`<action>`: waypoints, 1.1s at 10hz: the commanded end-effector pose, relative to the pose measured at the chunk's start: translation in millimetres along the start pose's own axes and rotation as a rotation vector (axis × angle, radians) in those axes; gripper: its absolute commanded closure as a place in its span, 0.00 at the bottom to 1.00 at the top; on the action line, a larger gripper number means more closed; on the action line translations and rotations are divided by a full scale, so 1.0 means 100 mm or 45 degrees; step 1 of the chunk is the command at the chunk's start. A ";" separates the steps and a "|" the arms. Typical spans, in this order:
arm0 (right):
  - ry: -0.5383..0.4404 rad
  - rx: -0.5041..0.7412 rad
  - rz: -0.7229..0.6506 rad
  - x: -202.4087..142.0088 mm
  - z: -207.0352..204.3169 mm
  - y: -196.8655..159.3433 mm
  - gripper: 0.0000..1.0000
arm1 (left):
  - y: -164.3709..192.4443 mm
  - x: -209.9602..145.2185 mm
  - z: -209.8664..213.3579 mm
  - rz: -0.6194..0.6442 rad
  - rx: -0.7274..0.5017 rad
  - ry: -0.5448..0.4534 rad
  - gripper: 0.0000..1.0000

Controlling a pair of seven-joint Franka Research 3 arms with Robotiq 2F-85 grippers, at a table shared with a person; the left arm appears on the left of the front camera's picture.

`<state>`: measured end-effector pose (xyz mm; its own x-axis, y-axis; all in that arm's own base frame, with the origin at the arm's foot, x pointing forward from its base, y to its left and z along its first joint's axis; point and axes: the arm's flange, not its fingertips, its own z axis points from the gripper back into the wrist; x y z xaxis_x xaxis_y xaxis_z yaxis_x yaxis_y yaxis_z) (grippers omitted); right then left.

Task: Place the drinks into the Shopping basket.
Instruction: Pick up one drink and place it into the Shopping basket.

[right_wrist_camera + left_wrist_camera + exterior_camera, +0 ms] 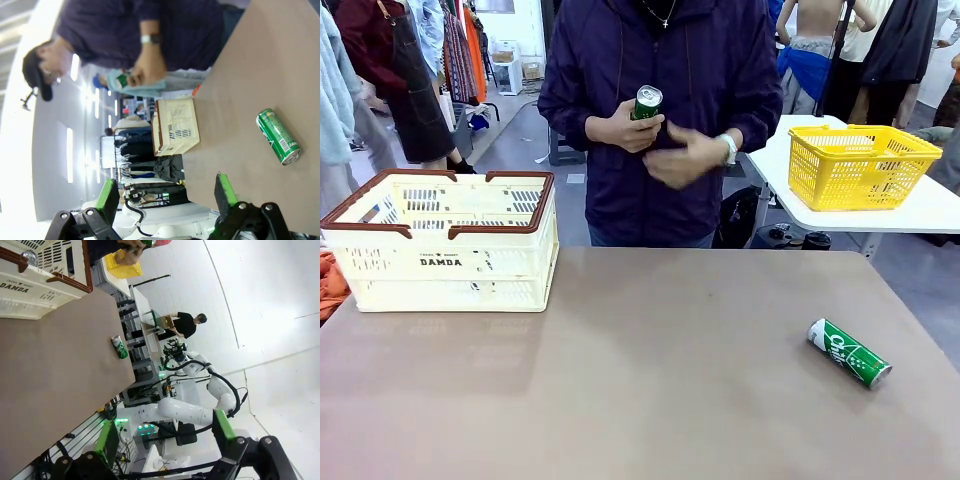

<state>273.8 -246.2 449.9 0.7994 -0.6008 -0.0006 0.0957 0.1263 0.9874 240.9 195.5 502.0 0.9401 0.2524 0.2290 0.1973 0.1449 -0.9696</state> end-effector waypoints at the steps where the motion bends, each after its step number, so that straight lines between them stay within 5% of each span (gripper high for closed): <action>1: -0.008 0.025 0.018 0.00 0.00 0.02 0.00 | -0.02 -0.02 0.02 -0.011 -0.001 0.014 0.00; 3: 0.000 0.000 0.000 0.00 0.00 0.00 0.00 | -0.02 -0.02 0.02 -0.011 -0.001 0.014 0.00; 5: 0.185 -0.375 0.312 -0.10 -0.69 0.45 0.00 | -0.02 -0.02 0.02 -0.011 -0.001 0.014 0.00; 8: 0.558 -0.993 0.783 -0.27 -2.11 0.41 0.00 | -0.02 -0.02 0.02 -0.011 -0.001 0.014 0.00; 11: 0.584 -1.337 0.944 -0.64 -2.66 0.11 0.00 | -0.02 -0.02 0.02 -0.011 -0.001 0.014 0.00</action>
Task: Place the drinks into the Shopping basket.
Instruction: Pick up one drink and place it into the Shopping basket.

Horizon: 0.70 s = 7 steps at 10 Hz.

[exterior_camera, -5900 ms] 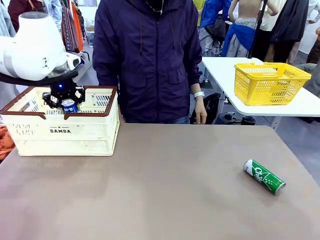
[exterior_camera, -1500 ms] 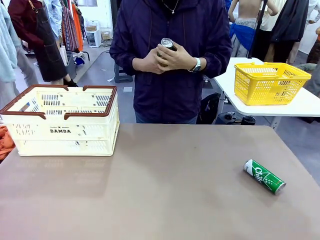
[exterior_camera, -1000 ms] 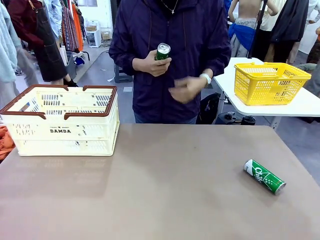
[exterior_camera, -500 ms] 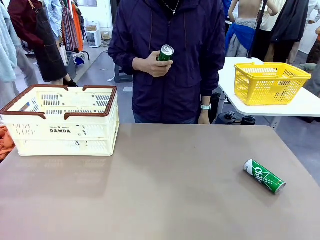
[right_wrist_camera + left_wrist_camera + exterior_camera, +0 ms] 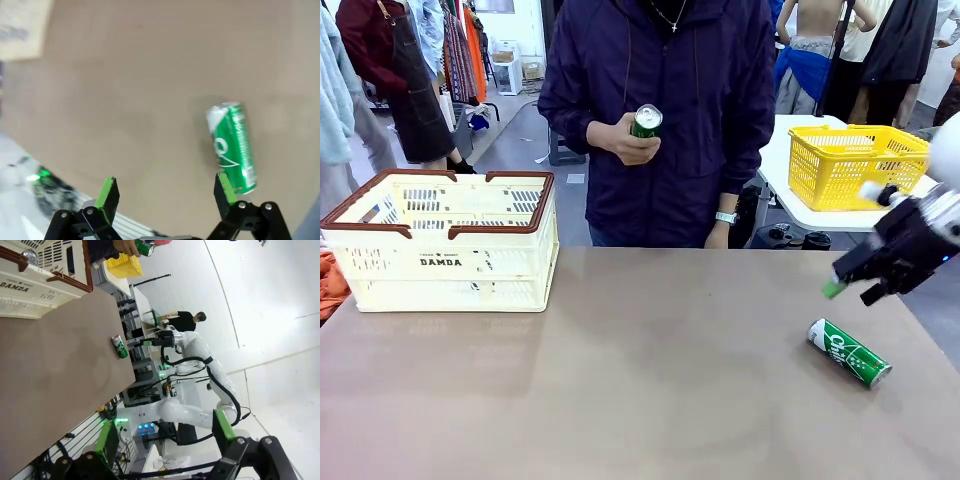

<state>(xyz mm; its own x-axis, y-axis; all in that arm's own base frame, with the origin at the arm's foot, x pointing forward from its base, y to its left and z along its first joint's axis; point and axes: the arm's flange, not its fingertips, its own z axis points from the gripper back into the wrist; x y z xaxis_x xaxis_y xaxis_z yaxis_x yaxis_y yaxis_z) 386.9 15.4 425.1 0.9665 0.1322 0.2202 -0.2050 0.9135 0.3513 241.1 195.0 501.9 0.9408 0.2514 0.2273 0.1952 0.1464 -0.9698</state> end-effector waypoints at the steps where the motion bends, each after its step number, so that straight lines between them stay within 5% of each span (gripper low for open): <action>1: -0.093 -0.242 0.023 -0.18 0.01 -0.02 0.00 | -0.02 -0.02 0.02 -0.013 -0.003 0.012 0.00; 2: 0.000 0.000 0.000 0.00 0.00 0.00 0.00 | -0.02 -0.02 0.02 -0.013 -0.003 0.012 0.00; 7: 0.022 -0.187 0.140 -0.01 -0.23 -0.12 0.00 | -0.02 -0.02 0.02 -0.013 -0.003 0.012 0.00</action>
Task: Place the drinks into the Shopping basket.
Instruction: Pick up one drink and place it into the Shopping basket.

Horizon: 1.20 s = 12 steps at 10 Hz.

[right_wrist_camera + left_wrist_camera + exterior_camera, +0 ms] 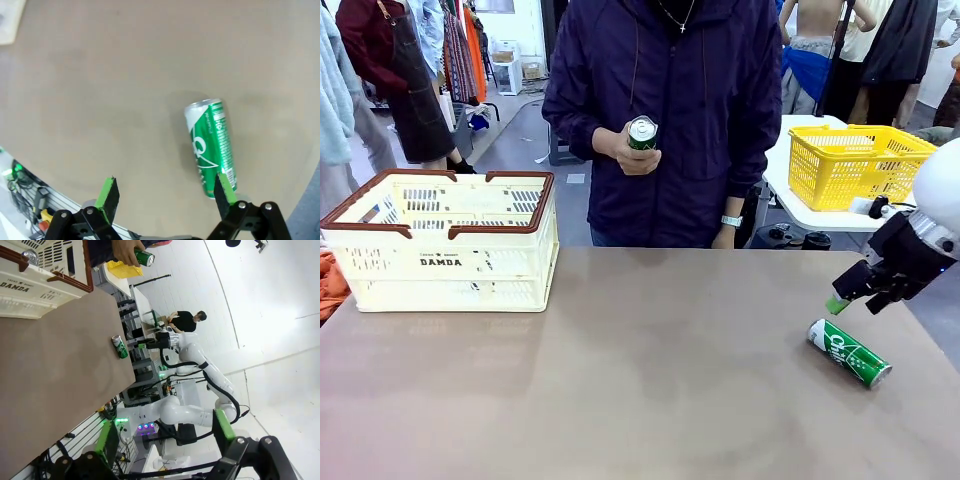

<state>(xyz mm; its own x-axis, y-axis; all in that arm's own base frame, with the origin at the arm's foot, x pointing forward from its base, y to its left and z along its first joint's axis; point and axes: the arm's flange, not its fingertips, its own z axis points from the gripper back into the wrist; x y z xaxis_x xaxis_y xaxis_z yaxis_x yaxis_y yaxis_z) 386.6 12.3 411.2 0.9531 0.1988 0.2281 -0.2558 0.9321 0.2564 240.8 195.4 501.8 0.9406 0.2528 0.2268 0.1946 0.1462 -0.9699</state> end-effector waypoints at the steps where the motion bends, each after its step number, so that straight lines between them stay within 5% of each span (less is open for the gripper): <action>1: 0.067 -0.105 0.073 0.06 -0.25 -0.12 0.00 | -0.02 -0.02 0.02 -0.014 -0.003 0.014 0.00; 4: 0.178 -0.142 0.109 0.04 -0.61 -0.28 0.00 | -0.02 -0.02 0.02 -0.014 -0.003 0.014 0.00; 12: 0.198 -0.209 0.025 -0.02 -1.05 -0.42 0.00 | -0.02 -0.02 0.02 -0.014 -0.003 0.014 0.00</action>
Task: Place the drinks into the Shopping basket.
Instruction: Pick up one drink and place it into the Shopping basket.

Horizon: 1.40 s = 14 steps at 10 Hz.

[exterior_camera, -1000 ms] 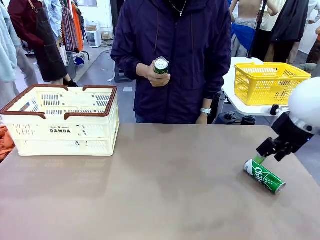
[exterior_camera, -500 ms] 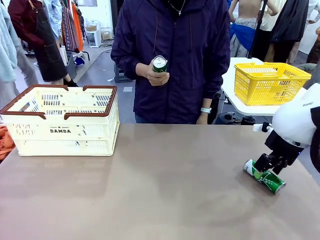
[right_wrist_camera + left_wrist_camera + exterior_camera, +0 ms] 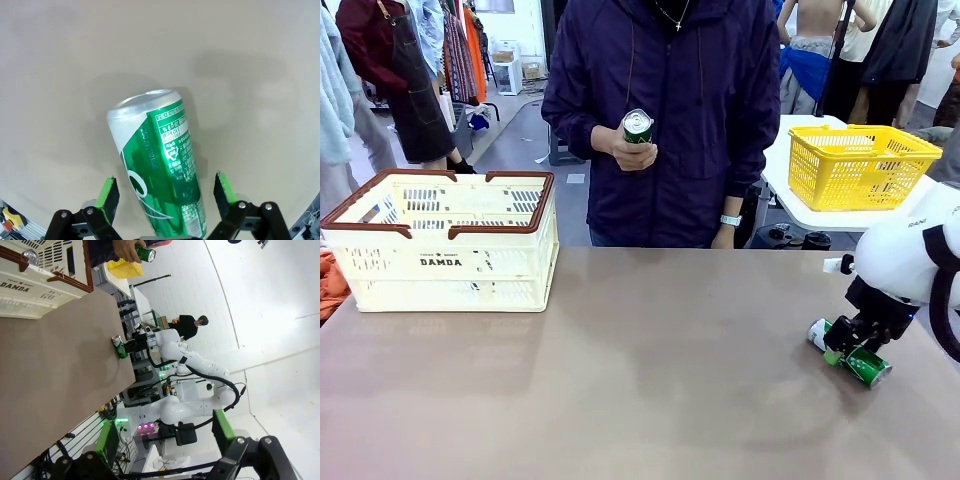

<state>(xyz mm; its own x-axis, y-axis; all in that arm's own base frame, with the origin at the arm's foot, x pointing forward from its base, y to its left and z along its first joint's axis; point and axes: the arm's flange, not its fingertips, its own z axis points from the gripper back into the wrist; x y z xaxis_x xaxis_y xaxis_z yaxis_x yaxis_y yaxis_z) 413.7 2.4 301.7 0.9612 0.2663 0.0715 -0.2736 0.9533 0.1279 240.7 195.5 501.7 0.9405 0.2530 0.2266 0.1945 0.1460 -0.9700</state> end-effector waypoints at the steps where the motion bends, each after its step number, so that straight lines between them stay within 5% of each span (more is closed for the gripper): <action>1: -0.030 -0.068 0.021 0.00 -0.01 0.04 0.00 | -0.02 -0.02 0.01 -0.014 -0.003 0.014 0.00; 5: -0.053 -0.012 0.402 0.01 -0.09 0.08 0.00 | -0.02 -0.02 0.01 -0.014 -0.003 0.014 0.00; 9: -0.037 -0.059 0.420 0.01 -0.10 0.10 0.00 | -0.02 -0.02 0.01 -0.014 -0.003 0.014 0.00; 10: -0.031 -0.074 0.424 0.03 -0.09 0.10 0.43 | -0.02 -0.02 0.01 -0.014 -0.003 0.014 0.00; 11: -0.030 -0.063 0.408 0.01 -0.10 0.10 1.00 | -0.02 -0.02 0.01 -0.014 -0.003 0.014 0.00; 14: -0.019 -0.064 0.391 -0.01 -0.13 0.08 1.00 | -0.02 -0.02 0.01 -0.014 -0.003 0.014 0.00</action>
<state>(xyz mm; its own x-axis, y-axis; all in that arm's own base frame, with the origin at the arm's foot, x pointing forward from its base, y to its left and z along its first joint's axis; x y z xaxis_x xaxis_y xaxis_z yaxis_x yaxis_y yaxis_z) 419.5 13.8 294.8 0.8330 0.5401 0.1199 -0.5493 0.8333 0.0629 240.7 195.6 501.8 0.9405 0.2530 0.2267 0.1945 0.1460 -0.9700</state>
